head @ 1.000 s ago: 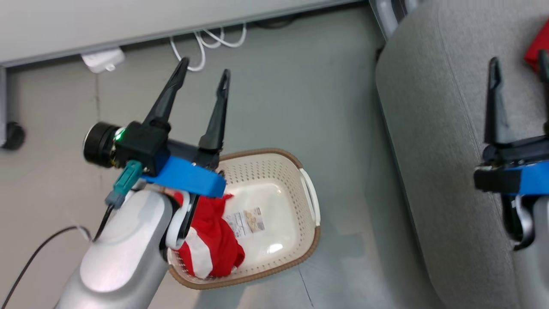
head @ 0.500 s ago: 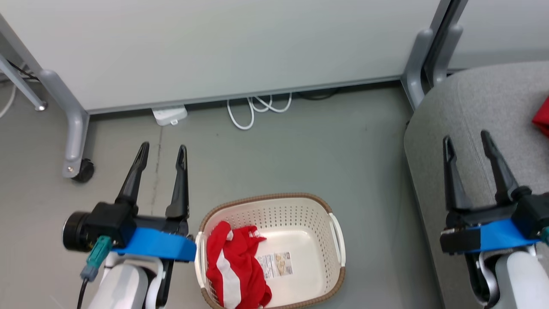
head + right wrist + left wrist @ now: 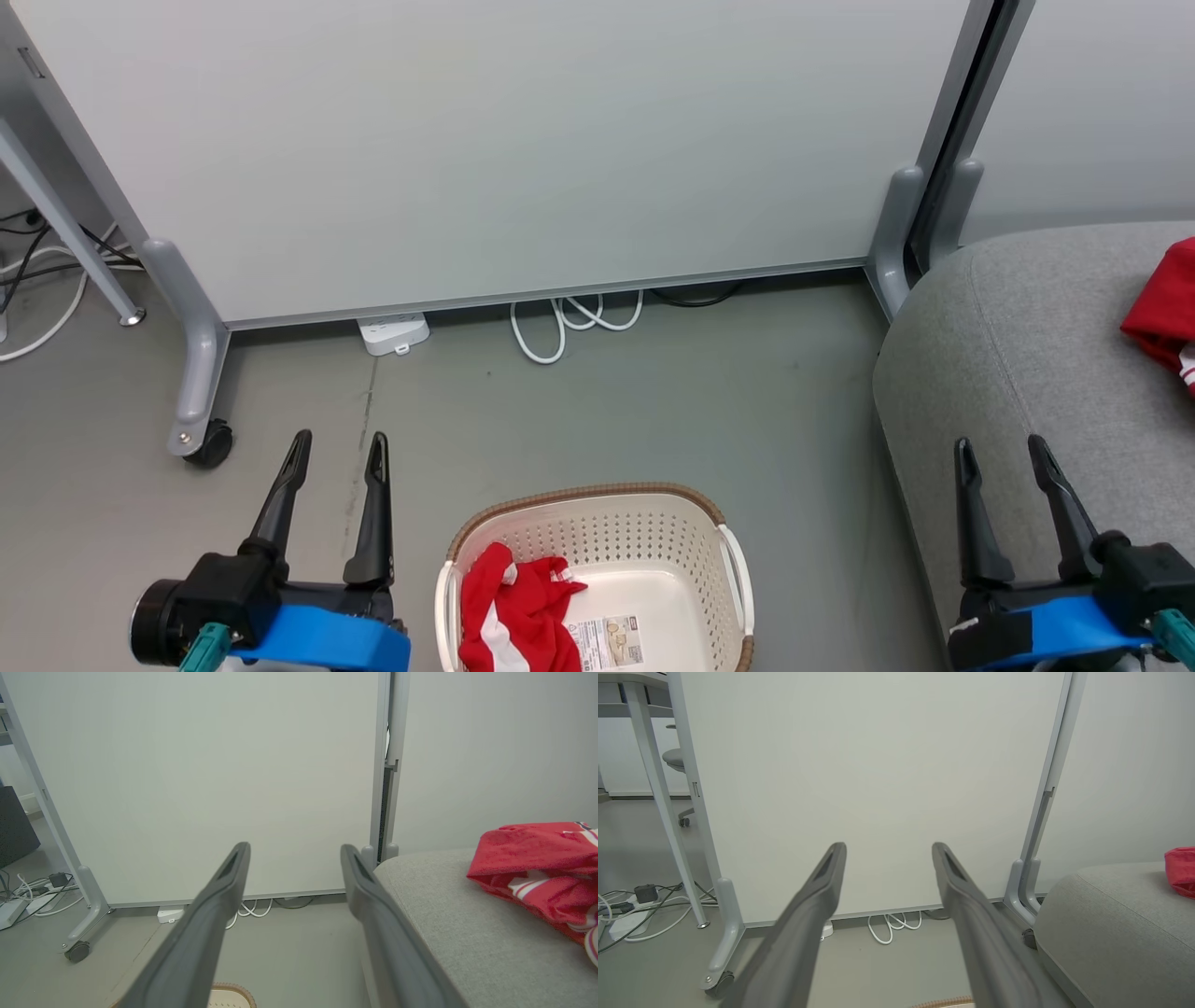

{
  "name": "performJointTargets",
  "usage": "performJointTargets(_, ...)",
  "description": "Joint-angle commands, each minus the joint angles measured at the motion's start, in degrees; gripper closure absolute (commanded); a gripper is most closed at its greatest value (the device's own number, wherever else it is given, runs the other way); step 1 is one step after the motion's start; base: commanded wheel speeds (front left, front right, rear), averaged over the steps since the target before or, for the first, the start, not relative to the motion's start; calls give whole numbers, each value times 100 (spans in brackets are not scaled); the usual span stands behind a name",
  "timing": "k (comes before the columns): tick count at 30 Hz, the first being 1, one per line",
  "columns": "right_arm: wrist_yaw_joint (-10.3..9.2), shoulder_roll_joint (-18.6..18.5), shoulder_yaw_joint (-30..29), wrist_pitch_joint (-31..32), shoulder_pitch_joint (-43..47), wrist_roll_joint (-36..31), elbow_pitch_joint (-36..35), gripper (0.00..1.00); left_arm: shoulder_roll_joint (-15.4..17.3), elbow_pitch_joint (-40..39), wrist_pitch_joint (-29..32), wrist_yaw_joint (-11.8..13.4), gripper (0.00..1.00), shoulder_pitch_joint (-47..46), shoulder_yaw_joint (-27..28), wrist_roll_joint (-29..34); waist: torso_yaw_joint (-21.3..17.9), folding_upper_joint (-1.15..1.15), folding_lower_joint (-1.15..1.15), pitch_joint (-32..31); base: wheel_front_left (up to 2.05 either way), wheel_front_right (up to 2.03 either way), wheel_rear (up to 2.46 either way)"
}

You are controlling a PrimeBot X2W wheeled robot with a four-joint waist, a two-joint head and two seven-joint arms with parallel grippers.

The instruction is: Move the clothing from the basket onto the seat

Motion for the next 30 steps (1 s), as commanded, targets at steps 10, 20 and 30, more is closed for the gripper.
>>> performJointTargets(10,-2,127,-106,-1,363,40,40,0,-102,54,-17,-218,0,297,270,187,22,0,1,-99,0,0,0)
performJointTargets(20,-2,153,-92,-1,340,40,77,0,-130,62,-17,-299,0,297,337,253,47,0,1,-116,0,0,0)
performJointTargets(30,-2,145,-12,-1,83,53,26,0,-131,361,-17,-463,0,-329,-16,414,-1,0,1,163,0,0,0)
